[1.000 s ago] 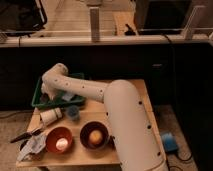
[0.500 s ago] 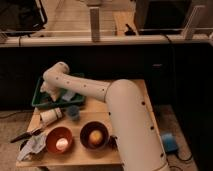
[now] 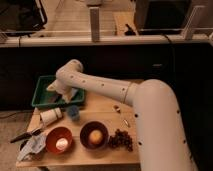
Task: Place eraser in tray
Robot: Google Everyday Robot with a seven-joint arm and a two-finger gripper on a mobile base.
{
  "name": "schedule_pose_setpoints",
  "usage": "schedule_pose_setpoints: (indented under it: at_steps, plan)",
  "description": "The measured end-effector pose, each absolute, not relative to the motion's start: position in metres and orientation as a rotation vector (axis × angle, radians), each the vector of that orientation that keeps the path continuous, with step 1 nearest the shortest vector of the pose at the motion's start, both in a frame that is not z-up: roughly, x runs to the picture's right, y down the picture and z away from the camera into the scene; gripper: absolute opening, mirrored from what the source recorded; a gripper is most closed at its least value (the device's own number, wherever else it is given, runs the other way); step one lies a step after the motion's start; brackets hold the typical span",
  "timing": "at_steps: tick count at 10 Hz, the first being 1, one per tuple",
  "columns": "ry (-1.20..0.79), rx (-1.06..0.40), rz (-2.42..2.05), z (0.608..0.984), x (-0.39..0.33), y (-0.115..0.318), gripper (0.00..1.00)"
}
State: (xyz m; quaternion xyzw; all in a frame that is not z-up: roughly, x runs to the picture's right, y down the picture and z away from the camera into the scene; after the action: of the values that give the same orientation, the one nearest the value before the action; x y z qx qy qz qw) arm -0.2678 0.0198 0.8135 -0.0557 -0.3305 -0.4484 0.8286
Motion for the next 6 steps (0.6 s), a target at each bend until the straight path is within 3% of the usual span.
schedule_pose_setpoints:
  at_steps: [6]
  plan:
    - [-0.71,-0.113,-0.966,0.8031,-0.261,0.021,0.8]
